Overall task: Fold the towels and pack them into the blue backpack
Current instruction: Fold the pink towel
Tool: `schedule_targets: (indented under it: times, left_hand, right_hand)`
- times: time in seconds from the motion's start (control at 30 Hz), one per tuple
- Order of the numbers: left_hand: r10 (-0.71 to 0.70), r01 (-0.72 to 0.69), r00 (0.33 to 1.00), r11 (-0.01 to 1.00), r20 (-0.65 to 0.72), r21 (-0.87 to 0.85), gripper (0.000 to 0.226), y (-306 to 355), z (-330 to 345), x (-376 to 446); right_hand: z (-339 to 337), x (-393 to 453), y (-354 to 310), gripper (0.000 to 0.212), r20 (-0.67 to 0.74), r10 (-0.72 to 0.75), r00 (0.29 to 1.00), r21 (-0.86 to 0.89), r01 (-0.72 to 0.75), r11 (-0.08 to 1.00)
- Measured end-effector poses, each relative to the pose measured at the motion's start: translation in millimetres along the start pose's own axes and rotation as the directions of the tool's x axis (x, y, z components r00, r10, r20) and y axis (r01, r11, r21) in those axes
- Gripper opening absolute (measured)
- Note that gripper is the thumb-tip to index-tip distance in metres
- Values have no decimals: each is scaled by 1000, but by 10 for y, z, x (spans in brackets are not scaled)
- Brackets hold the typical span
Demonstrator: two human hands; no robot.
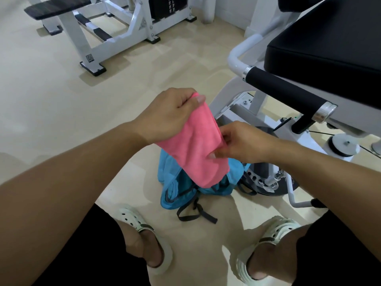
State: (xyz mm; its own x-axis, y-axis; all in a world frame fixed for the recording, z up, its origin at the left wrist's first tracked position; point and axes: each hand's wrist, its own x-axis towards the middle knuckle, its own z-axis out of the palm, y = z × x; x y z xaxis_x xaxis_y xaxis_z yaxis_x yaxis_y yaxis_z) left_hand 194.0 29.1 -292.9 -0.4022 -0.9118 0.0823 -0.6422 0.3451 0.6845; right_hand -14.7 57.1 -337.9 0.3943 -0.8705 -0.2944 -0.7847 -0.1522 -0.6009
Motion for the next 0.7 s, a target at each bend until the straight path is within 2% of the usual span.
schedule_targets:
  times: [0.17,0.3,0.4,0.47,0.57,0.63,0.7]
  left_hand:
    - [-66,72,993,996,-101,50,47,-135,-97,60]
    - [-198,211,960,976,-195,46,51,-343,-163,141]
    - [-269,297,934,950,-233,95,49,-527,-221,169]
    - [-310,346,914,933,-261,104,45,-604,-255,191]
    - [-378,408,883,911,-278,57,45,-689,-281,236]
    - [-400,427,880,903,-255,56,46,-766,-285,257]
    - [-397,417,893,907,-212,59,44,-809,-291,251]
  right_hand:
    - [28,64,189,28,116,110,987,-105,-98,990]
    - [39,57,321,27,178,200,964,-185,-167,968]
    - [41,48,457,21,188,226,956,-170,-195,966]
    - [26,26,500,17,175,221,959,-92,-208,974]
    - [23,20,508,13,68,209,975,131,-217,967]
    - [30,23,479,16,-73,235,969,296,-204,933]
    - [49,16,408,15,-255,267,929,419,-143,897]
